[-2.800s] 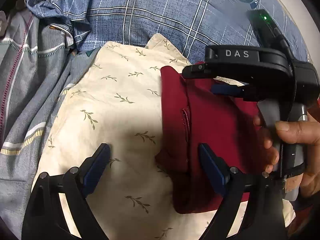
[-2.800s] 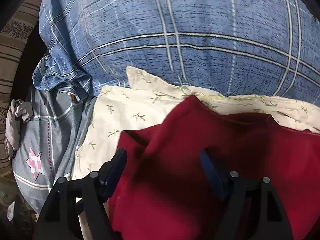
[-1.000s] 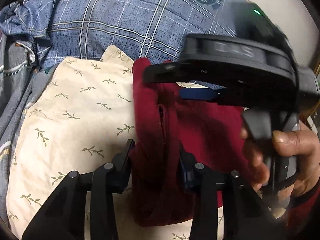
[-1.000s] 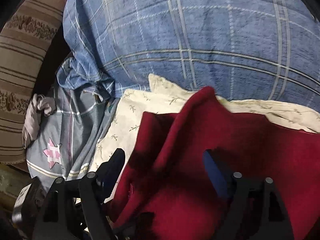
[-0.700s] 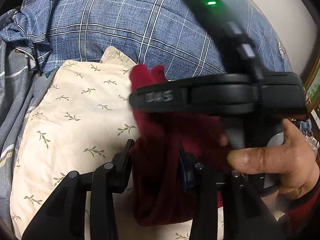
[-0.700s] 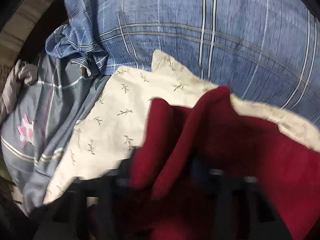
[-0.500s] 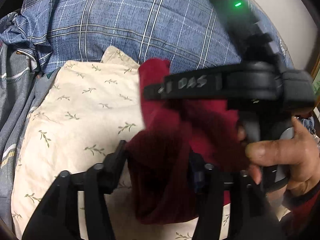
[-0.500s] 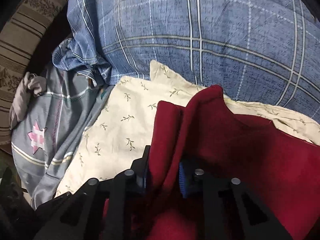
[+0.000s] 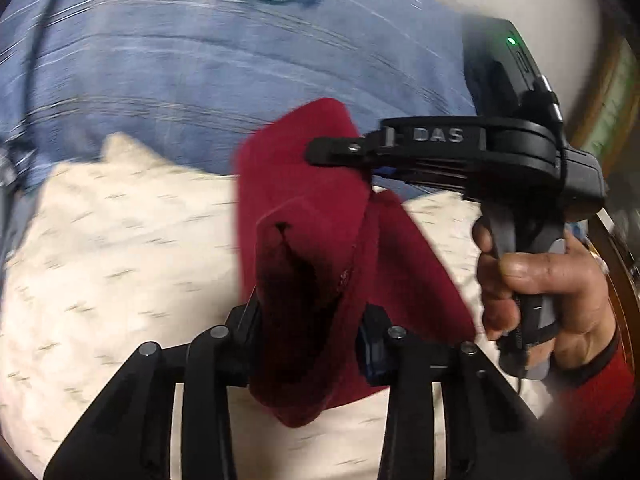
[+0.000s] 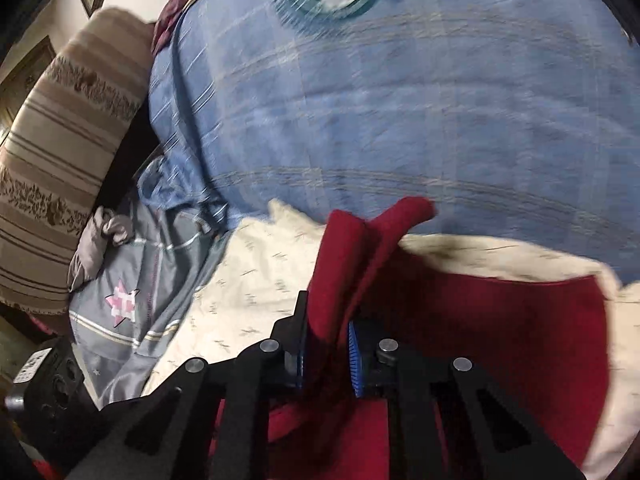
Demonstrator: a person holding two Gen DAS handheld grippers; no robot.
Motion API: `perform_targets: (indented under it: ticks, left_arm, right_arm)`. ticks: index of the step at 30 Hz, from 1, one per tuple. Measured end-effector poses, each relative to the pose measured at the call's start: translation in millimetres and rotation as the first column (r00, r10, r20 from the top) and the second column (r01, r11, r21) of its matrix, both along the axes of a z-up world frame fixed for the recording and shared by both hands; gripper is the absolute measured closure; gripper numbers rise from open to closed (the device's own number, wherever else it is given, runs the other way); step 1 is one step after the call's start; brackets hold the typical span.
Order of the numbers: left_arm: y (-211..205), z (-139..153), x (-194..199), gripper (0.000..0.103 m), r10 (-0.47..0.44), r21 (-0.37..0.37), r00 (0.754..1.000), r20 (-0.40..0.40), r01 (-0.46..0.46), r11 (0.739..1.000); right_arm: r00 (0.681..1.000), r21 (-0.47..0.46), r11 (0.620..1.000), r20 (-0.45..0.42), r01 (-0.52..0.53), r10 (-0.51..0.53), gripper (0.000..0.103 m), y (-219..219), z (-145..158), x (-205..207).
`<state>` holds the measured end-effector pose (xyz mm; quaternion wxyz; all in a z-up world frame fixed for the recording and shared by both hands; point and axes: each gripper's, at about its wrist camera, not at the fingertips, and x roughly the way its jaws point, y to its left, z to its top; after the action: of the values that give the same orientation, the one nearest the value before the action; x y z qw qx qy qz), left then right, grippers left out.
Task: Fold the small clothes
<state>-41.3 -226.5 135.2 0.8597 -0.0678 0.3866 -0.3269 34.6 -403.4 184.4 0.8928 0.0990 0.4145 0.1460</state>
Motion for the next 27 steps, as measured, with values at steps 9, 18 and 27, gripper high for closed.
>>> perform_targets:
  ticks: [9, 18, 27]
  left_arm:
    - [-125, -5, -6, 0.069, -0.173, 0.075, 0.984, 0.034, 0.17, 0.983]
    - [-133, -18, -10, 0.029, -0.3, 0.116, 0.954, -0.017, 0.299, 0.947]
    - [-54, -23, -10, 0.025, -0.128, 0.186, 0.991, 0.046, 0.118, 0.975]
  right_arm:
    - [0.984, -0.024, 0.984, -0.016, 0.175, -0.175, 0.088, -113, -17, -28]
    - [0.93, 0.036, 0.934, -0.113, 0.356, -0.351, 0.072, -163, -71, -39]
    - [0.958, 0.188, 0.941, -0.116, 0.28, -0.262, 0.019, -130, -48, -86]
